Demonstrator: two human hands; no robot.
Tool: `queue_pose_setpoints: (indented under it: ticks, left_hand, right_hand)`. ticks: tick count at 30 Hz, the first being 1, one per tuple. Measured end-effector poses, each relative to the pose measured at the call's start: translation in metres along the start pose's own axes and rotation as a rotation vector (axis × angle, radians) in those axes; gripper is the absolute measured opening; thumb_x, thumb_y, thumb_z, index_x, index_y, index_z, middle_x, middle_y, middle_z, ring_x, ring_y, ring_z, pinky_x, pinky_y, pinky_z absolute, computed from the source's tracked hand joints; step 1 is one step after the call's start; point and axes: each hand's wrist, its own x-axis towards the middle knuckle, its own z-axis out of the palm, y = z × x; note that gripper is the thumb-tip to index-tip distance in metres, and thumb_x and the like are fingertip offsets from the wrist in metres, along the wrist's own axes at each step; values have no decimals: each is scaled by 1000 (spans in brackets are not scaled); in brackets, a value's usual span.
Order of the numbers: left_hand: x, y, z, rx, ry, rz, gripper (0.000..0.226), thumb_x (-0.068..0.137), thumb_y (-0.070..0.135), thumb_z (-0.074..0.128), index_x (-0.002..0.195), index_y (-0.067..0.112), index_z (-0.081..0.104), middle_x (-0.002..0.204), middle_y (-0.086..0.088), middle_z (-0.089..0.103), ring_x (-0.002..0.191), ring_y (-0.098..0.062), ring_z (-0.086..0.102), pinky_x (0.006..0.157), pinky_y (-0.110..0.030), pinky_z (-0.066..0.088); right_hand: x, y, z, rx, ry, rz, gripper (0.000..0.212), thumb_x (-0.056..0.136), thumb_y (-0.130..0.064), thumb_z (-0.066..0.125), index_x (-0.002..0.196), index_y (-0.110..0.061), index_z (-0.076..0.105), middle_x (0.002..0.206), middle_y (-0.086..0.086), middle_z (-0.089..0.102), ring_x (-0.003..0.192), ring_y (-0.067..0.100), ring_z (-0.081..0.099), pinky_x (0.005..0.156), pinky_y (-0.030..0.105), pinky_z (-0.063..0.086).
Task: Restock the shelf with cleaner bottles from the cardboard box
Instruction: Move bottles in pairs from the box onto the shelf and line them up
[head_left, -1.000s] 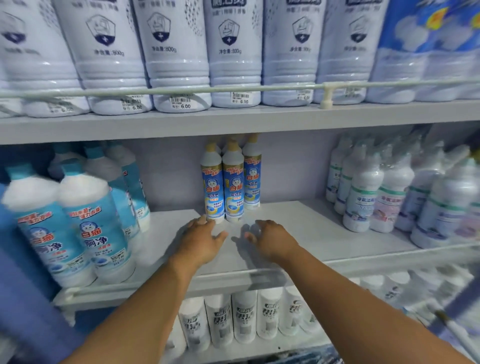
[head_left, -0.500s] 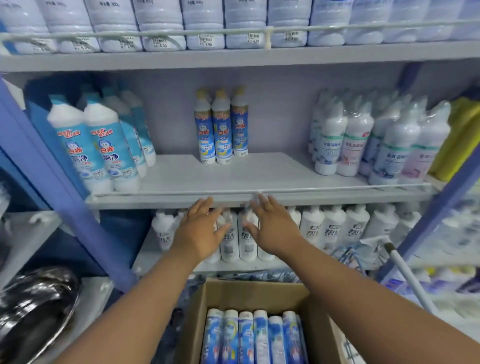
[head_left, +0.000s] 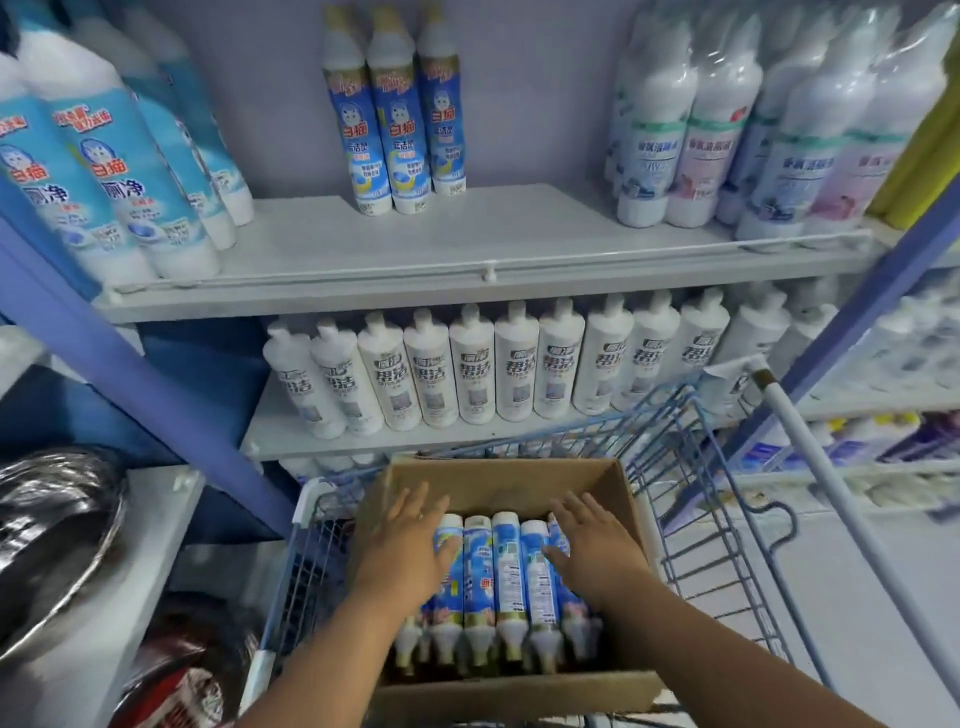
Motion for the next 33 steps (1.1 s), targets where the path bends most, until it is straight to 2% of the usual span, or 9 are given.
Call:
queue_pose_setpoints:
  ticks: [6, 9, 15, 18, 24, 26, 29, 31, 33]
  left_hand:
    - [2, -17, 71, -13, -137, -61, 64, 99, 56, 43, 156, 30, 30, 166, 2, 16, 152, -20, 14, 120, -36, 23]
    - [16, -19, 105, -46, -235, -80, 67, 98, 56, 45, 156, 29, 27, 166, 2, 16, 152, -21, 13, 122, -37, 21]
    - [52, 1, 163, -80, -348, 27, 64, 98, 51, 50, 153, 23, 32, 160, -1, 30, 146, -21, 27, 116, -33, 28]
    - [67, 10, 190, -44, -377, 174, 63, 98, 42, 56, 154, 25, 32, 161, -1, 27, 148, -21, 24, 119, -34, 23]
    - [99, 7, 249, 283, -467, 686, 69, 91, 17, 65, 150, 33, 33, 167, -4, 10, 153, -32, 6, 121, -55, 16]
    - [109, 5, 265, 398, -491, 881, 74, 81, 15, 76, 145, 35, 43, 163, -5, 26, 151, -33, 19, 120, -56, 20]
    - [128, 13, 276, 586, -449, 1092, 72, 55, 34, 91, 123, 34, 67, 136, -3, 60, 134, -29, 49, 114, -46, 39]
    - [138, 21, 279, 591, -420, 1177, 71, 54, 39, 90, 120, 34, 67, 129, -1, 59, 131, -27, 47, 113, -45, 38]
    - [140, 28, 281, 621, -388, 1215, 68, 63, 37, 86, 126, 31, 63, 133, -4, 54, 132, -29, 42, 113, -47, 35]
  right_hand:
    - [8, 15, 68, 101, -108, 163, 72, 101, -55, 38, 160, -23, 15, 168, 2, 12, 154, 25, 14, 121, 39, 24]
    - [16, 25, 94, 193, -140, 250, 69, 101, -54, 41, 159, -24, 19, 165, 4, 20, 149, 25, 25, 114, 40, 34]
    - [49, 49, 133, 464, -201, 410, 65, 100, -41, 50, 156, -23, 24, 150, 9, 42, 128, 26, 53, 106, 38, 44]
    - [67, 57, 153, 543, -233, 473, 67, 100, -43, 50, 156, -18, 25, 145, 13, 48, 127, 27, 54, 106, 38, 45]
    - [92, 67, 185, 669, -262, 523, 56, 98, -38, 58, 147, -18, 40, 140, 10, 52, 125, 25, 55, 102, 31, 43]
    - [97, 71, 198, 697, -273, 563, 58, 95, -39, 61, 146, -18, 42, 141, 8, 54, 125, 24, 56, 103, 31, 45]
    - [105, 76, 209, 716, -241, 641, 53, 94, -37, 64, 140, -14, 49, 136, 10, 60, 122, 26, 60, 94, 26, 46]
    - [112, 78, 211, 730, -222, 674, 50, 93, -36, 66, 136, -12, 54, 132, 9, 63, 118, 26, 62, 87, 26, 46]
    - [118, 80, 211, 731, -261, 672, 48, 92, -37, 67, 133, -13, 58, 127, 8, 67, 112, 25, 65, 85, 27, 49]
